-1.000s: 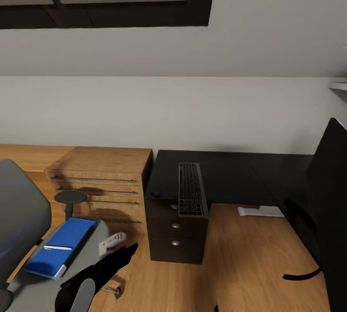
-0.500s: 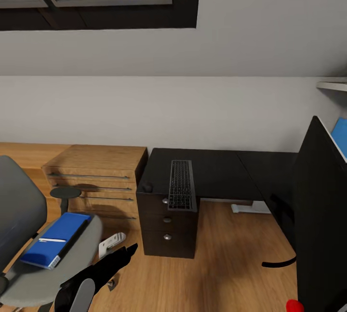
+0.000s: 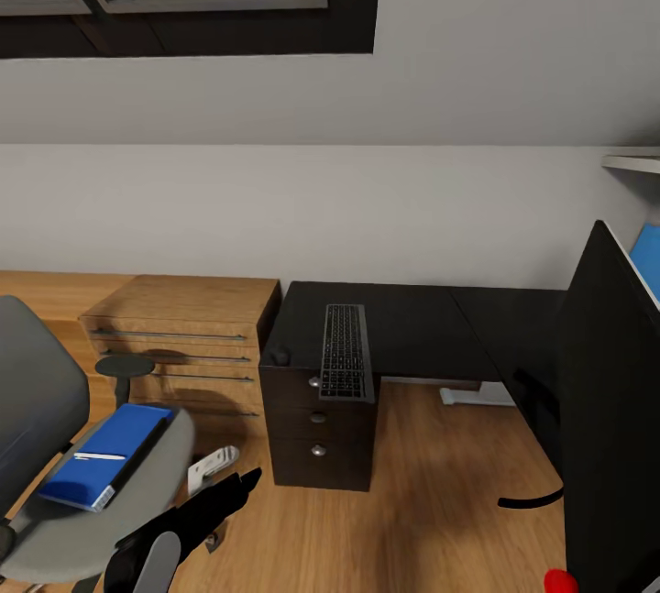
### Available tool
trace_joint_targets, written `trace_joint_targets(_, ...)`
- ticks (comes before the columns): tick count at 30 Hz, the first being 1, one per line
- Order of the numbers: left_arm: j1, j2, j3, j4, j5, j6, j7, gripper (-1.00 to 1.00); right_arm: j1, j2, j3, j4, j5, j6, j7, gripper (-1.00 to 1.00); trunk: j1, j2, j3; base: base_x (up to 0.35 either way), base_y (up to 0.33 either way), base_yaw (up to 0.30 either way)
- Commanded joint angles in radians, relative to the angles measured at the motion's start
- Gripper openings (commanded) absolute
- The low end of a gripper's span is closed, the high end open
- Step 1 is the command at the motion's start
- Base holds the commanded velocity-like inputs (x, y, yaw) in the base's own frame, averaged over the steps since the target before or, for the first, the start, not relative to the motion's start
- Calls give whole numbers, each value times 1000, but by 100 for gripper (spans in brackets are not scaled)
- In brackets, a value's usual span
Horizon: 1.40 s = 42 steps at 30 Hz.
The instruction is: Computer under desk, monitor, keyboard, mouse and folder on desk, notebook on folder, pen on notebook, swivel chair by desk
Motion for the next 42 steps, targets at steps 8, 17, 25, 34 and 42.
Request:
trace_joint_targets(8,50,20,1,28,-12,1,8,100,0,-16,7,104,-5,-1,-11,100,0,-1,-1,0,0,0)
trace_joint_targets(17,77,53,-1,351,-162,-184,0,100,0,-48,7,151,-6,4,-11,100,0,-1,-1,0,0,0)
trace_joint_targets(25,89,54,-2,512,-275,-449,-5,100,0,-52,7,153,-4,4,-11,100,0,-1,-1,-60,0,0)
trace_joint_targets(34,96,52,-24,622,-288,-496,-9,100,0,-51,10,156,-1,5,-6,100,0,-1,-1,-316,0,0)
trace_joint_targets(42,96,52,-57,648,-287,-496,-6,100,0,-51,10,156,-1,5,-5,100,0,-1,-1,-337,0,0)
